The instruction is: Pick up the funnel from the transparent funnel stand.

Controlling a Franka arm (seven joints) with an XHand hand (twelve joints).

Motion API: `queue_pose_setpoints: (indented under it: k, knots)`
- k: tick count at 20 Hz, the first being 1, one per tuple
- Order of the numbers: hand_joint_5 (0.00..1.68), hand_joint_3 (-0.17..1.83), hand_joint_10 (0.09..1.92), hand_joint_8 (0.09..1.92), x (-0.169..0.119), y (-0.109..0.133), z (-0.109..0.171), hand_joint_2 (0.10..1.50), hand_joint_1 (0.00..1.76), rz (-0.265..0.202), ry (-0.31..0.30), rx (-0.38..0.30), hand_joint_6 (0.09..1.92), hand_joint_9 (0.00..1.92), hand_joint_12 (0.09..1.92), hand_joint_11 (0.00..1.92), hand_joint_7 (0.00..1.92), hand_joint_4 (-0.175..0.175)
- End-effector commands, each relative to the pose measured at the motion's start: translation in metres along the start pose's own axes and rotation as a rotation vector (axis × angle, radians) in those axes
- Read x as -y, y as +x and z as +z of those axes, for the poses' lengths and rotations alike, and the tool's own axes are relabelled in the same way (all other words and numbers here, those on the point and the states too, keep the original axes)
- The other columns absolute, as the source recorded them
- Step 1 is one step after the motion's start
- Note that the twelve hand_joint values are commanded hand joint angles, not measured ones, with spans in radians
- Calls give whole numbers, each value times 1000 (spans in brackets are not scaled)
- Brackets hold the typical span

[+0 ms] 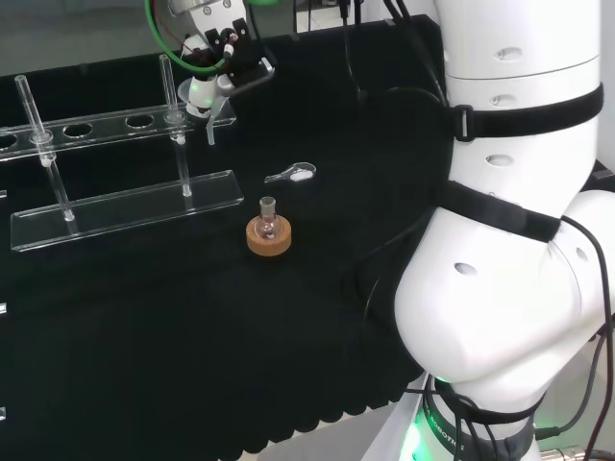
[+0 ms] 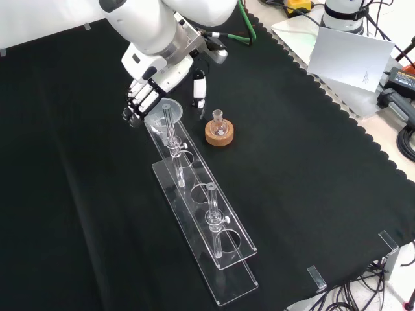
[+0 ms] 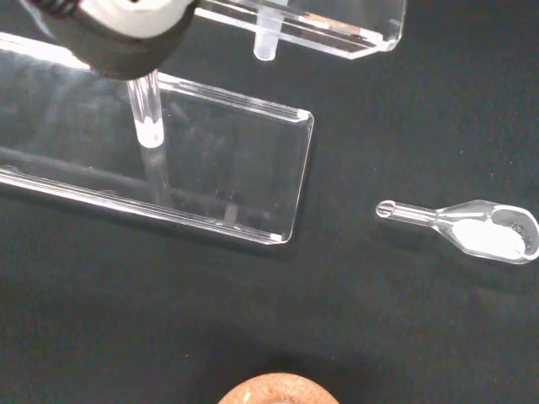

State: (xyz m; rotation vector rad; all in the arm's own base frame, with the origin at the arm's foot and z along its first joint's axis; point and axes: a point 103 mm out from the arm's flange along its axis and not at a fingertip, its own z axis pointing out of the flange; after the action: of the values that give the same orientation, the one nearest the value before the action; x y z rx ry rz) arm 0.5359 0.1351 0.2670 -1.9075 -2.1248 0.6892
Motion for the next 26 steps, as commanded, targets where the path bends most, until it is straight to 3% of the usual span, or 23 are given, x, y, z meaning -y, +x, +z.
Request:
queue_pose_setpoints:
  k: [1, 7, 11, 17, 26]
  knots:
    - [73, 170, 935, 109, -4, 1, 2, 745, 863, 4, 21, 8, 87, 24, 1438, 304, 10, -80]
    - [111, 352, 914, 336, -7, 0, 5, 660, 867, 8, 22, 12, 87, 136, 1424, 324, 0, -77]
    - [144, 437, 875, 513, -6, -17, 8, 621, 869, -6, 12, -13, 87, 239, 1410, 347, 0, -78]
    - [193, 512, 803, 702, -9, -9, 6, 594, 871, 6, 12, 13, 87, 375, 1388, 378, 3, -79]
    - [214, 544, 756, 756, -9, -8, 7, 590, 875, 4, 5, 19, 87, 469, 1368, 407, 33, -82]
